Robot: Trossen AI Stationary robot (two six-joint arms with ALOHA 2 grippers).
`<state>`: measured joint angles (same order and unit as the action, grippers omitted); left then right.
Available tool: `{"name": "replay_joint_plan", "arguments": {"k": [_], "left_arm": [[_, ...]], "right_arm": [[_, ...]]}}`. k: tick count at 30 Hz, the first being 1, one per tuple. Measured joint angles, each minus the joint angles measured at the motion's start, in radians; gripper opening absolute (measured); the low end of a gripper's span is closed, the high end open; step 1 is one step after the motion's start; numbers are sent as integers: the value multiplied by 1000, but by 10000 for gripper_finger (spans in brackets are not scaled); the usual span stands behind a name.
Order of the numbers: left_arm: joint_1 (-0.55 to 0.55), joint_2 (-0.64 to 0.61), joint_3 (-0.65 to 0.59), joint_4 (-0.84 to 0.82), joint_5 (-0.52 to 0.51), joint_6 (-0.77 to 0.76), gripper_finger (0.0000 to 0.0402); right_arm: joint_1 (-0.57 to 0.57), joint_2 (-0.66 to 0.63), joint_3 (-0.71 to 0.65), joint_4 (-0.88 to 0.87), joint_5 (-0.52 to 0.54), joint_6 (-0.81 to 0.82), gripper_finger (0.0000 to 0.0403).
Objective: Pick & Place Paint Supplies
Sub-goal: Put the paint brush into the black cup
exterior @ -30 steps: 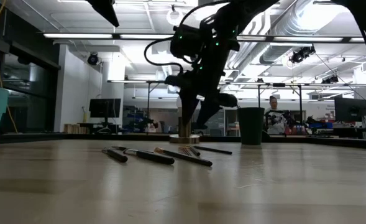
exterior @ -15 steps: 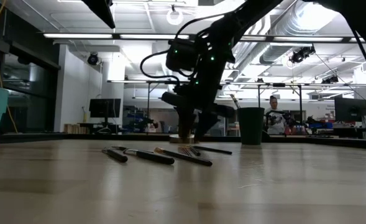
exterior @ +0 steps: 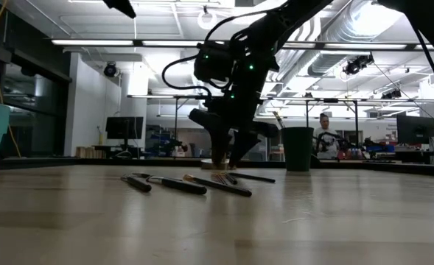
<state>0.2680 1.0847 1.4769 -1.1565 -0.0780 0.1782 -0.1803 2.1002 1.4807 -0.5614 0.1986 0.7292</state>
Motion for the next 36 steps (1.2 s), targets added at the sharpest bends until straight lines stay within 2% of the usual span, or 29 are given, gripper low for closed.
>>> {"name": "replay_joint_plan", "arguments": {"k": [4,9,13,18,27,36], "left_arm": [[0,-90,-102,132,86,-19,77],[0,-186,-216,233,108,-68,77],[0,-237,-259,263,153,-105,77],[0,-267,-262,274,154,-108,77],[0,-265,-262,271,153,-107,77],[0,-264,-262,268,153,-105,77]], "right_arm": [[12,1,0,-17,10,1,181],[17,28,-1,-24,10,36,181],[27,52,4,-22,10,34,181],[35,59,4,-22,27,67,169],[36,62,2,-24,26,89,92],[34,62,1,-24,-42,118,10]]}}
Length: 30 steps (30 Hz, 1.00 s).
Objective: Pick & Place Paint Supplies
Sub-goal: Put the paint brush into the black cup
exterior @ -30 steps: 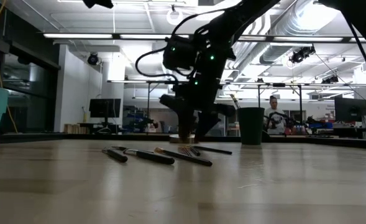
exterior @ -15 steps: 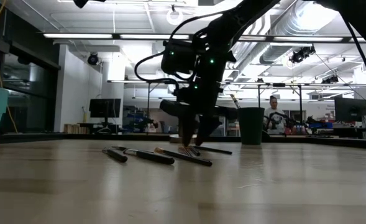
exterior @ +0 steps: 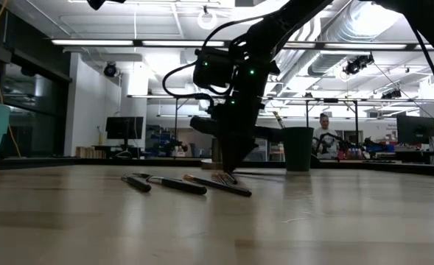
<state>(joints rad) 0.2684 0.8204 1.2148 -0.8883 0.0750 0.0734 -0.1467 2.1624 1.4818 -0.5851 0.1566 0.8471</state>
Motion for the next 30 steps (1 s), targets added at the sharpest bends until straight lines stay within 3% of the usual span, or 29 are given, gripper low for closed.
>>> {"name": "replay_joint_plan", "arguments": {"k": [7,15,30], "left_arm": [[0,0,0,0,0,0,77],[0,0,0,0,-1,0,77],[0,0,0,2,-4,3,77]], "right_arm": [[1,-9,-1,0,-35,32,4],[-1,-106,-8,-21,-62,40,3],[-58,-408,-3,-66,143,-4,4]]}}
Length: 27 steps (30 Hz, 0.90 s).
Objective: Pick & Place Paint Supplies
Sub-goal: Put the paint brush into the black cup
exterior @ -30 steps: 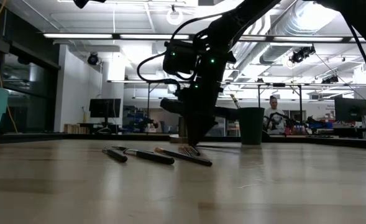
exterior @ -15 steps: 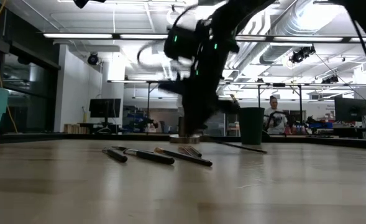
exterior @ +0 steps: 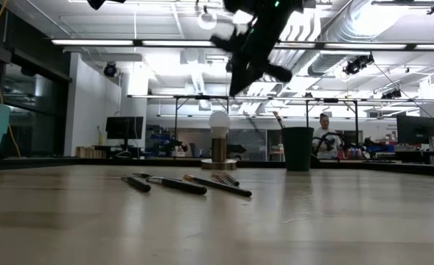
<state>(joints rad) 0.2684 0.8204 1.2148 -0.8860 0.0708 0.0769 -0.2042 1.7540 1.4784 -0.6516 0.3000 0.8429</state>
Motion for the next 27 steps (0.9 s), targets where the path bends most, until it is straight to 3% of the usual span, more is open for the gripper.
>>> {"name": "replay_joint_plan", "arguments": {"k": [11,22,27], "left_arm": [[0,0,0,3,-2,2,77],[0,15,0,3,-3,8,77],[0,19,0,2,-5,12,77]], "right_arm": [[-83,-251,2,-103,222,-72,4],[-184,-266,-32,-83,486,-106,3],[-209,-262,-104,-7,505,-84,3]]}}
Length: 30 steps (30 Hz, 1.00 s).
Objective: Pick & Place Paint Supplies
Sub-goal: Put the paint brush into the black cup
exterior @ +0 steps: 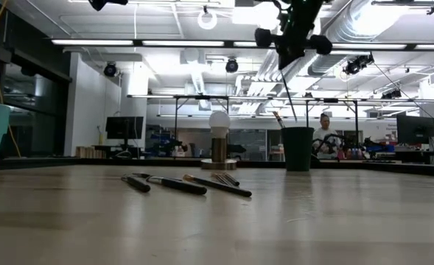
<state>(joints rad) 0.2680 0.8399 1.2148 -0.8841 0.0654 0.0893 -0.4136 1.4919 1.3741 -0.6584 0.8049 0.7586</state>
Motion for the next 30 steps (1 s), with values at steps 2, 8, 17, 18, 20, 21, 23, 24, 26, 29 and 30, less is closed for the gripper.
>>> {"name": "replay_joint_plan", "arguments": {"k": [2,8,17,18,20,21,23,24,26,29,30], "left_arm": [[0,2,0,-1,0,5,77],[0,2,0,-1,0,11,77],[0,3,0,-1,0,11,77],[0,3,0,-1,0,11,77],[0,3,0,-1,0,11,77],[0,3,0,-1,0,11,77],[0,3,0,-1,0,11,77],[0,3,0,-1,1,11,77],[0,3,0,-1,0,11,77],[0,3,0,-1,1,11,77],[0,2,0,-1,1,11,77]], "right_arm": [[-7,1,-33,16,9,26,3],[-27,4,-115,45,22,85,3],[-28,4,-143,43,-60,92,4],[-28,4,-143,43,-66,91,4],[-28,4,-143,42,-83,93,5],[-28,4,-143,42,-89,93,5],[-28,4,-143,42,-107,91,5],[-28,4,-143,41,-112,91,5],[-28,4,-143,35,-134,89,5],[-28,4,-143,25,-153,86,8],[-28,3,-143,20,-157,87,13]]}}
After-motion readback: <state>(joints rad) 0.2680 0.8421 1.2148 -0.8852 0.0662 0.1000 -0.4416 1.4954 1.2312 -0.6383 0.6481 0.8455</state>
